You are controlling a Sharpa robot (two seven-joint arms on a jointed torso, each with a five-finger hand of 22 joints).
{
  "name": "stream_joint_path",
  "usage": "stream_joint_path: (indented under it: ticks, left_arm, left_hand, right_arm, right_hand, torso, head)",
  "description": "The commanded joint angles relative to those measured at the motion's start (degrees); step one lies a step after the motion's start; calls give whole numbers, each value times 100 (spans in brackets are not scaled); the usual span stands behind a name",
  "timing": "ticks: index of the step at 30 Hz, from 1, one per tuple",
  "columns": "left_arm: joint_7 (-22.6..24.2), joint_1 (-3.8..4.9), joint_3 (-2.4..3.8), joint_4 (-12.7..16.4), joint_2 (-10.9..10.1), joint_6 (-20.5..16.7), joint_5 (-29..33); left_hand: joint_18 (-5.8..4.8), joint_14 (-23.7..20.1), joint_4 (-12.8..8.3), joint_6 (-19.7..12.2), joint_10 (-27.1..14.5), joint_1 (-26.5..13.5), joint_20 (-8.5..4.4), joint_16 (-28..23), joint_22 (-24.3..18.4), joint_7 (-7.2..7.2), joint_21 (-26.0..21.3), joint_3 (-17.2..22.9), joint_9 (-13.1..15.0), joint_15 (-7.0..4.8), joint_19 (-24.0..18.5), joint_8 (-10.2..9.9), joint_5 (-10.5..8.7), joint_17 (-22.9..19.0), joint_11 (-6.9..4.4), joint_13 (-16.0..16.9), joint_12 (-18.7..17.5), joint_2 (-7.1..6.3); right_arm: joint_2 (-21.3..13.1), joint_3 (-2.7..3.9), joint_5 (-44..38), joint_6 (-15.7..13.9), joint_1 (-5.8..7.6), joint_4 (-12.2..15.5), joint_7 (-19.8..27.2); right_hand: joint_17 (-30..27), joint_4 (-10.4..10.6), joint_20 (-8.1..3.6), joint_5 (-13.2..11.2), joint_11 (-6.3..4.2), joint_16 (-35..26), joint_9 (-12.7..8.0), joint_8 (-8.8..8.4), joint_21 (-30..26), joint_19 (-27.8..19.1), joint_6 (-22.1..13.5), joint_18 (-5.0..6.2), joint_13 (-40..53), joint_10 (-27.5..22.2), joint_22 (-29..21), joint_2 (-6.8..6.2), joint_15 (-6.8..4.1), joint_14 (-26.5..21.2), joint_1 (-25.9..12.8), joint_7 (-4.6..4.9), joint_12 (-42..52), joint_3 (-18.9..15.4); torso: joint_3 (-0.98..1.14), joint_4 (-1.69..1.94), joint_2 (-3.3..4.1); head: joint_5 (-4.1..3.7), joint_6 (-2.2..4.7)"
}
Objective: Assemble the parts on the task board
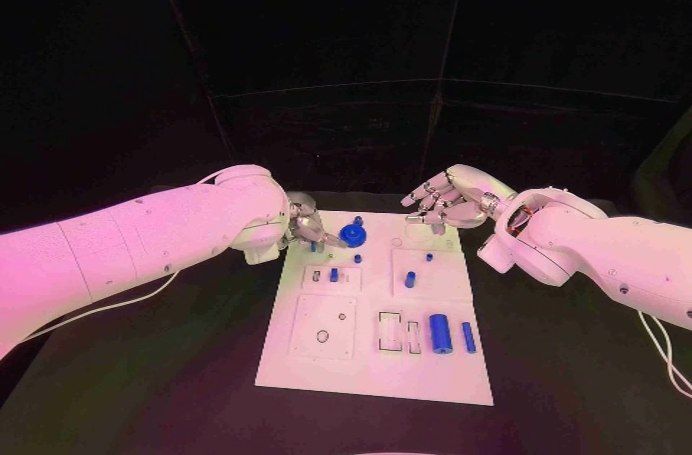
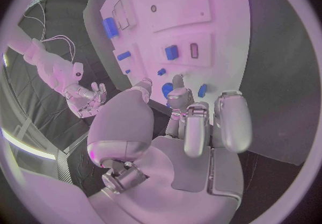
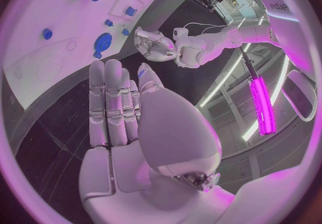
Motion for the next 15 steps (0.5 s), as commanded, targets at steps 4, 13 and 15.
stream_joint_path:
  ticks: [4,13,15]
  left_arm:
    - [-414,182,117,-428,132,823,71]
    - [-442,233,139,-1384,616,1210,67]
    - [-404,222,133,-1527,690,1227,35]
  left_hand:
    - [18,583,-47,-237,-188,363,56,37,-241,109,-204,-61,-141,100,-132,-223,9,1509,89,-184,-144,182]
    - [20,583,-23,-236,-209,397,76,37,-247,127,-215,-93,-177,117,-136,-253,11,1509,106,-195,-148,244]
    - [17,583,-18,-233,-215,405,81,37,-229,130,-204,-102,-187,121,-131,-260,8,1509,110,-199,-149,264]
  right_arm:
    - [11,3,-7,-22,11,-7,72]
    - [39,3,-7,-43,11,-19,84]
    - [43,3,-7,-44,11,-19,84]
  right_hand:
    - [9,24,27,13,-4,-43,10,28,-40,-9,-42,63,-11,-51,-10,8,-8,-38,-50,5,36,2]
    - [9,24,27,13,-4,-43,10,28,-40,-9,-42,63,-11,-51,-10,8,-8,-38,-50,5,36,2]
    - [9,24,27,13,-4,-43,10,28,-40,-9,-42,63,-11,-51,-10,8,-8,-38,-50,5,36,2]
  torso:
    - [5,10,3]
    - [-5,6,21]
    - [1,9,16]
  head:
    - [-13,14]
    - [2,30]
    - [6,27]
